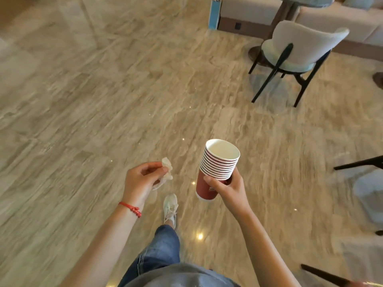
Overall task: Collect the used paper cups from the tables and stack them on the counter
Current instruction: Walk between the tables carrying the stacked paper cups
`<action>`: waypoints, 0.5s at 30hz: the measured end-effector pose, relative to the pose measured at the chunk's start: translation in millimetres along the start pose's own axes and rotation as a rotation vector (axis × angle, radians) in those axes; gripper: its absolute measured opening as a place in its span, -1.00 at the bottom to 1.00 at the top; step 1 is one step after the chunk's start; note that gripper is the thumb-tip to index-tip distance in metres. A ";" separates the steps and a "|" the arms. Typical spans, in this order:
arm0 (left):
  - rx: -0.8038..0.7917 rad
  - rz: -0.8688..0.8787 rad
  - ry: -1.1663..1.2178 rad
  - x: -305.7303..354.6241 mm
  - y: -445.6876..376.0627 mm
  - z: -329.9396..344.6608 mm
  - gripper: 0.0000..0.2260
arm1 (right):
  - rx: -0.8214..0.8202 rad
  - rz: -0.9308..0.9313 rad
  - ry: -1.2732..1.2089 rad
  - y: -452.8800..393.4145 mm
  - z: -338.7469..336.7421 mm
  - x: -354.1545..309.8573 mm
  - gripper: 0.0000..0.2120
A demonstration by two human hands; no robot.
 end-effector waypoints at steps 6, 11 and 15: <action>-0.015 -0.011 0.013 29.8 -159.7 23.9 -0.77 | 0.029 -0.007 -0.013 -154.2 33.4 -67.6 -0.46; -0.035 -0.004 -0.004 61.2 -276.8 51.2 -0.77 | 0.019 -0.012 0.004 -259.8 59.4 -122.8 -0.42; -0.068 -0.002 -0.016 69.6 -361.8 75.5 -0.82 | 0.019 0.008 -0.008 -339.6 63.6 -146.2 -0.34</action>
Point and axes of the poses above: each hand's wrist, its own y-axis away from the middle knuckle, its own z-axis out of the palm, x = y × z, the point moved 8 cm from there along -y, towards the middle knuckle, and after that the axes turned 10 degrees about z, right-handed, at the moved point
